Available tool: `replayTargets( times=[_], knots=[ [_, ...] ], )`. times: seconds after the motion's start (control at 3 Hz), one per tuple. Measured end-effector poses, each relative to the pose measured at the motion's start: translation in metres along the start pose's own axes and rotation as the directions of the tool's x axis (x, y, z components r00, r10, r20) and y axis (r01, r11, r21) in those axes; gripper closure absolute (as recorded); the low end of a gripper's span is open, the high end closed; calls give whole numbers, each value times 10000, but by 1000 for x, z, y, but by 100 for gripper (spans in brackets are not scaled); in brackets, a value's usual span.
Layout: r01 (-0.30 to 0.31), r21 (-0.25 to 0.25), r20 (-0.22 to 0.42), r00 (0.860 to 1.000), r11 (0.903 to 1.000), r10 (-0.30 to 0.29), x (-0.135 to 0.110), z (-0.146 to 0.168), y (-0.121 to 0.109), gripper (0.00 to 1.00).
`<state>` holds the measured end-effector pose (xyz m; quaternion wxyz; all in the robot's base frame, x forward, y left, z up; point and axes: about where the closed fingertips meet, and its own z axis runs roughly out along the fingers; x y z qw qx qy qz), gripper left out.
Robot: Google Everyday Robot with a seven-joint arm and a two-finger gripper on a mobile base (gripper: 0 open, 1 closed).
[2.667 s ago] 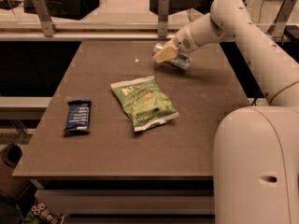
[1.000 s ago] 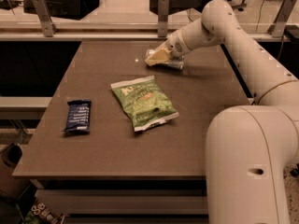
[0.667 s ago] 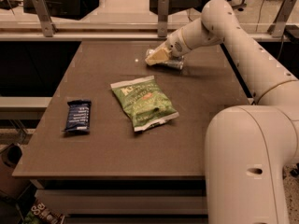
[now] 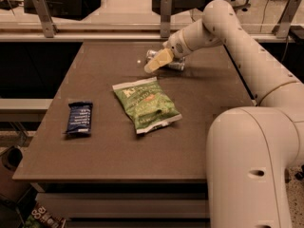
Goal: Knock redbull can over
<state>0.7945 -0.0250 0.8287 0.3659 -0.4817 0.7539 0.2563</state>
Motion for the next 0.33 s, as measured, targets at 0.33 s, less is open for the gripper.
replayTargets(
  times=[0.33],
  knots=[
    [0,-2,-1,10000,10000,0,-1,-1,0,0]
  ],
)
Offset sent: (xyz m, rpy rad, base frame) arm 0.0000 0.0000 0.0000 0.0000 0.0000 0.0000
